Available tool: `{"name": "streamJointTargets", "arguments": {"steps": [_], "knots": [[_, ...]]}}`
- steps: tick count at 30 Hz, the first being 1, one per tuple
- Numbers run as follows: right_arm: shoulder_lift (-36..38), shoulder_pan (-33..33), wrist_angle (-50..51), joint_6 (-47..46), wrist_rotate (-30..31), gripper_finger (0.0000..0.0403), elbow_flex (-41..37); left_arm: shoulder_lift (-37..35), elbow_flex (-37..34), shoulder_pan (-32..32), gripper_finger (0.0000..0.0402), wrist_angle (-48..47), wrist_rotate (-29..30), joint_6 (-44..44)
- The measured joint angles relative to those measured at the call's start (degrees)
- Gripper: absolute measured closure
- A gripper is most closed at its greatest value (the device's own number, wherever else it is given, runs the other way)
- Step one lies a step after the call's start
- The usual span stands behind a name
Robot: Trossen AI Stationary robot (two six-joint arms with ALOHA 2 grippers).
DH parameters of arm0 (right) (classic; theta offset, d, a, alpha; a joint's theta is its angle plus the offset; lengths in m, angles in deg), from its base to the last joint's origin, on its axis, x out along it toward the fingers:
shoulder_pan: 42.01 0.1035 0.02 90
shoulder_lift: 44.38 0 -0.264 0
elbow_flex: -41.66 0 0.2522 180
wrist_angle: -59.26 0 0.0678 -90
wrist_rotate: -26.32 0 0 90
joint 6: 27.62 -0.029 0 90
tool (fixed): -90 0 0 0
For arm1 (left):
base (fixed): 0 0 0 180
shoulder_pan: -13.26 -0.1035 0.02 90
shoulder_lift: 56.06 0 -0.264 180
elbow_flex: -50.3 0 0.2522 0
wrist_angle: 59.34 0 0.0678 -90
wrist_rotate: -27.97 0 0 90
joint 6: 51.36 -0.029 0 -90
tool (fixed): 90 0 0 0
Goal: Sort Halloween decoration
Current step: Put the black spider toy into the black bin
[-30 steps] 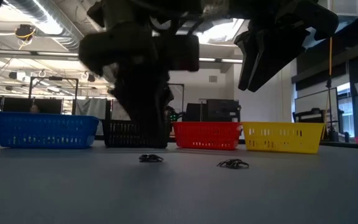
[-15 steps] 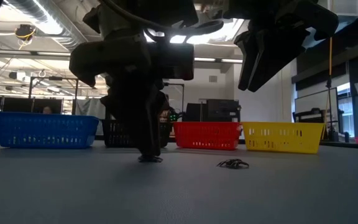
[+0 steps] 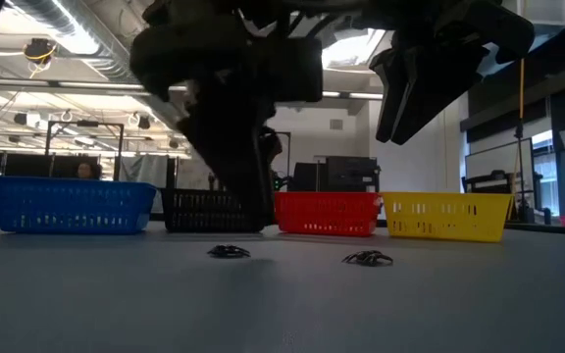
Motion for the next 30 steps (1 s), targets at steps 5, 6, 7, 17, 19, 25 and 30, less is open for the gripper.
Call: {"name": "streamJointTargets", "arguments": {"steps": [5, 6, 7, 17, 19, 25, 30], "knots": [[0.0, 0.0, 0.0, 0.0, 0.0, 0.0221, 0.0, 0.0, 0.1, 0.7, 0.0221, -1.2, -0.4, 4.1], [0.0, 0.0, 0.0, 0.0, 0.0, 0.0221, 0.0, 0.0, 0.1, 0.9, 0.0221, -1.4, -0.3, 4.4], [0.0, 0.0, 0.0, 0.0, 0.0, 0.0221, 0.0, 0.0, 0.1, 1.2, 0.0221, -1.4, 0.0, 4.8], [0.0, 0.0, -0.2, 0.0, 0.0, 0.0221, 0.0, 0.4, -0.7, 4.6, 0.0221, -1.1, 8.5, 6.8], [0.0, 0.0, -0.2, 0.0, 0.0, 0.0221, 0.0, 0.4, -1.6, 4.6, 0.0221, -1.2, 8.9, 7.3], [0.0, 0.0, -0.2, -0.1, 0.0, 0.0221, 0.0, 0.3, -4.2, 4.5, 0.0221, 0.7, 9.0, 8.9], [0.0, 0.0, -0.2, -0.1, 0.0, 0.0221, 0.0, 0.2, -5.2, 4.5, 0.0222, 1.9, 9.1, 8.9]]}}
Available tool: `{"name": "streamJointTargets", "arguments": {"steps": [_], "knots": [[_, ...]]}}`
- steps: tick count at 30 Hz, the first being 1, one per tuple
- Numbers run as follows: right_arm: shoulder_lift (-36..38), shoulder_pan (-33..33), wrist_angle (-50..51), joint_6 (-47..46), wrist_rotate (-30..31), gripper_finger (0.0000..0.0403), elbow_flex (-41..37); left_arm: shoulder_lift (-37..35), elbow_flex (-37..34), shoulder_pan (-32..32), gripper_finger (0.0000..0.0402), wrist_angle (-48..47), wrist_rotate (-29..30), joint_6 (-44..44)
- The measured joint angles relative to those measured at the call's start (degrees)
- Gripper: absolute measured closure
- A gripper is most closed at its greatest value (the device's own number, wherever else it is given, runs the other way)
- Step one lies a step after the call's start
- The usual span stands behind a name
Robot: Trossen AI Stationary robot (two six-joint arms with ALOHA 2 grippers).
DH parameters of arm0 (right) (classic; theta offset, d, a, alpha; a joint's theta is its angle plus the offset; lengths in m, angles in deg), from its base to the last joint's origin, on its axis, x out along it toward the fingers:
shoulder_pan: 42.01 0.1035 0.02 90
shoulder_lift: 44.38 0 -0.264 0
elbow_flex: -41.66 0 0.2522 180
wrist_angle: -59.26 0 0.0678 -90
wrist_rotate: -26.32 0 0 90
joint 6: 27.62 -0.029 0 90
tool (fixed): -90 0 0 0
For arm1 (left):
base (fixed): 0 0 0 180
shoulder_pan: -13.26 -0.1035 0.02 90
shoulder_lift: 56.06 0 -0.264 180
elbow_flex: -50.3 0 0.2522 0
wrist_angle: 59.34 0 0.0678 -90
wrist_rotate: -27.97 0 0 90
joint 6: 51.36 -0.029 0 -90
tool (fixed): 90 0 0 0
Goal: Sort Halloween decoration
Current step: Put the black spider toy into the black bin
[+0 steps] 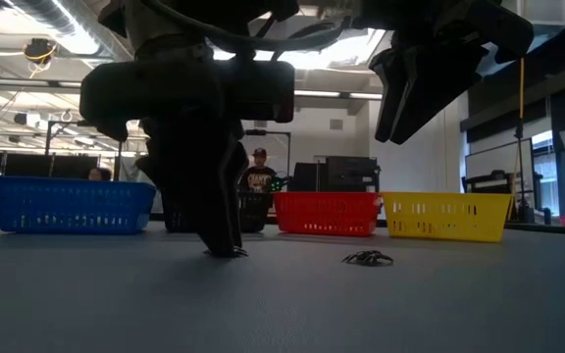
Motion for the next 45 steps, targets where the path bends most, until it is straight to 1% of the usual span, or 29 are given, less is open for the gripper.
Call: {"name": "streamJointTargets", "arguments": {"steps": [3, 10, 13, 18, 26, 32, 38, 45], "knots": [[0.0, 0.0, -0.1, 0.0, 0.0, 0.0221, 0.0, 0.0, -0.1, 0.0, 0.0236, -0.2, 0.0, 0.0], [0.0, 0.0, -0.2, 0.0, 0.0, 0.0221, 0.0, 0.0, -0.2, 0.5, 0.0302, -0.2, 0.0, 0.0], [0.0, 0.0, -0.2, 0.0, 0.0, 0.0221, 0.0, 0.0, -0.2, 0.6, 0.0321, -0.2, 0.0, 0.0], [0.0, 0.0, -0.2, 0.0, 0.0, 0.0221, 0.0, 0.1, -0.2, 0.6, 0.0331, -0.2, -0.2, -0.1], [0.0, 0.0, -0.4, 0.0, 0.0, 0.0221, 0.0, 0.1, -0.2, 0.3, 0.0333, -0.3, -0.2, -0.1], [0.0, 0.0, -0.9, 0.0, 0.0, 0.0221, 0.0, 0.1, -0.2, -1.3, 0.0334, -0.6, -2.9, -0.1], [0.0, 0.0, -0.9, 0.0, 0.0, 0.0221, 0.0, 0.0, -0.3, -2.5, 0.0364, -0.8, -6.9, -0.1], [0.0, 0.0, -0.9, 0.0, 0.0, 0.0221, 0.0, -0.2, 0.7, -3.8, 0.0392, -2.1, -8.1, -0.2]]}}
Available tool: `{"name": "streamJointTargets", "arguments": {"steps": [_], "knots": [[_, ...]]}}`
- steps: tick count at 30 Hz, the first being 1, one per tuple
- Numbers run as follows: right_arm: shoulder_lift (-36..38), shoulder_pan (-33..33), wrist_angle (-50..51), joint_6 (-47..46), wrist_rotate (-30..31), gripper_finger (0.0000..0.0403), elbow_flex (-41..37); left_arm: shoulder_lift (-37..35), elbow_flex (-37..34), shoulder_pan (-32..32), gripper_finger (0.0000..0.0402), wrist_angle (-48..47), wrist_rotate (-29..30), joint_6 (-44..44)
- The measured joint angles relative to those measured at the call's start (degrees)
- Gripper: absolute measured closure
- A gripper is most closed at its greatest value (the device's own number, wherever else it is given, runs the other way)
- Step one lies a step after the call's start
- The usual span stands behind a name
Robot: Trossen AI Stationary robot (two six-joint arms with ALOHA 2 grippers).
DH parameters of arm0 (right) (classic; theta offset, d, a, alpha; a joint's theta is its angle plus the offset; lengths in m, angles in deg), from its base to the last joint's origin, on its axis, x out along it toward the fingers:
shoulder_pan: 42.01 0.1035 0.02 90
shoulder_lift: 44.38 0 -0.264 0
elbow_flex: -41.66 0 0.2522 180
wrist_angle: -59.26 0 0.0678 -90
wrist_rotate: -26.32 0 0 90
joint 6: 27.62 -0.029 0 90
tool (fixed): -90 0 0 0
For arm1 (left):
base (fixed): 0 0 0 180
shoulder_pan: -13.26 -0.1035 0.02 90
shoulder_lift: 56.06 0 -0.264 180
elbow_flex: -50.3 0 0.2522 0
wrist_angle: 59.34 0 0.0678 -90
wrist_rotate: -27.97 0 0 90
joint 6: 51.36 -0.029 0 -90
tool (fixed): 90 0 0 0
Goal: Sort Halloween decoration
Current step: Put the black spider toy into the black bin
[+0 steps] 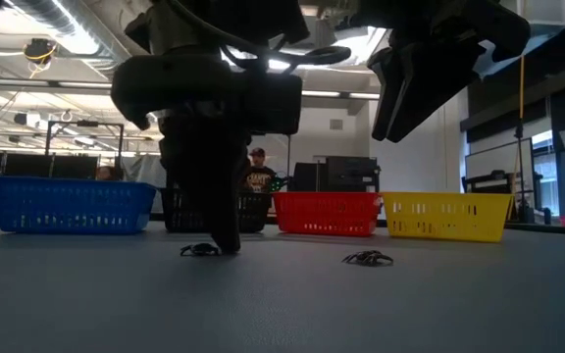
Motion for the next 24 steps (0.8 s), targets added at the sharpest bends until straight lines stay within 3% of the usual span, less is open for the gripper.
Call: {"name": "streamJointTargets", "arguments": {"steps": [5, 9, 13, 24], "knots": [[0.0, 0.0, 0.0, 0.0, 0.0, 0.0221, 0.0, 0.1, 1.7, -0.6, 0.0401, -0.5, -0.3, -1.4], [0.0, 0.0, 0.0, 0.0, 0.0, 0.0221, 0.0, 0.1, 2.8, -0.9, 0.0387, -0.5, -5.2, -1.8], [0.0, 0.0, 0.0, 0.0, 0.0, 0.0221, 0.0, 0.1, 4.1, -0.9, 0.0352, -2.1, -8.7, -1.9], [0.0, 0.0, 0.0, 0.0, 0.0, 0.0221, 0.0, 0.0, 4.6, -0.8, 0.0242, -9.5, -8.0, -12.5]]}}
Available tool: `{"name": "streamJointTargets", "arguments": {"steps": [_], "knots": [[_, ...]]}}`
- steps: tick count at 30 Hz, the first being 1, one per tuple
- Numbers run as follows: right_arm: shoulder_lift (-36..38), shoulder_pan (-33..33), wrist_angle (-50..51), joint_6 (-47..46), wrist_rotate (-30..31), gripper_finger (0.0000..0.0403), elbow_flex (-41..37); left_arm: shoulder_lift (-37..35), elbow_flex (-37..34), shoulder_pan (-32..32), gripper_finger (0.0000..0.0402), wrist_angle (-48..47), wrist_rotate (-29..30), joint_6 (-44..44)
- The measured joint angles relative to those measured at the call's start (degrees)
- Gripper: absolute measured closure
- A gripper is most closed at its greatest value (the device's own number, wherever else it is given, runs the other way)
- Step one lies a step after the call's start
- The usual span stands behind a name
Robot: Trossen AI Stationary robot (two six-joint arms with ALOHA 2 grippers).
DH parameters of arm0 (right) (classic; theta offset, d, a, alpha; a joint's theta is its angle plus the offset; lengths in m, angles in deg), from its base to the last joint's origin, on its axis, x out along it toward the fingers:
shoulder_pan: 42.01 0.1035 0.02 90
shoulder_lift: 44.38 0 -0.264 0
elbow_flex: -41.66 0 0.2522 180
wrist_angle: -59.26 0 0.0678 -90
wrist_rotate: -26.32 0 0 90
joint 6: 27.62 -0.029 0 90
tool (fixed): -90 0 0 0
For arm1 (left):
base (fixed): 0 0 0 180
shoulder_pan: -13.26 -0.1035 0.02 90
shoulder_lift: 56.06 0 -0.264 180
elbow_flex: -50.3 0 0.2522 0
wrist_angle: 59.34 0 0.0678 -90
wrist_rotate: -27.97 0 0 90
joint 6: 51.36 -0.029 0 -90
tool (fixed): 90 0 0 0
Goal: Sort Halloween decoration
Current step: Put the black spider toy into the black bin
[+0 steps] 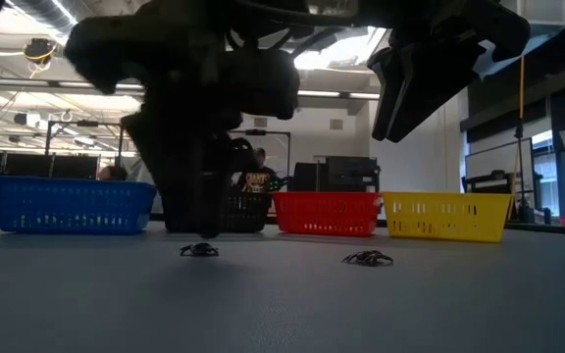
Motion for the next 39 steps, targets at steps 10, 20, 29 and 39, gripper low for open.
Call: {"name": "streamJointTargets", "arguments": {"steps": [10, 20, 29, 39], "knots": [[0.0, 0.0, 0.0, 0.0, 0.0, 0.0221, 0.0, 0.0, 0.0, 0.4, 0.0192, -0.4, 5.5, -23.1], [0.0, 0.0, 0.0, 0.0, 0.0, 0.0221, 0.0, 0.3, -1.5, 3.4, 0.0195, 2.8, 6.0, -44.5], [0.0, 0.0, 0.0, 0.0, 0.0, 0.0221, 0.0, 0.2, -2.6, 4.0, 0.0221, 3.7, 8.9, -44.6], [0.0, 0.0, -0.1, 0.0, 0.0, 0.0221, 0.0, 0.2, -2.6, 1.7, 0.0226, 3.7, 8.7, -42.1]]}}
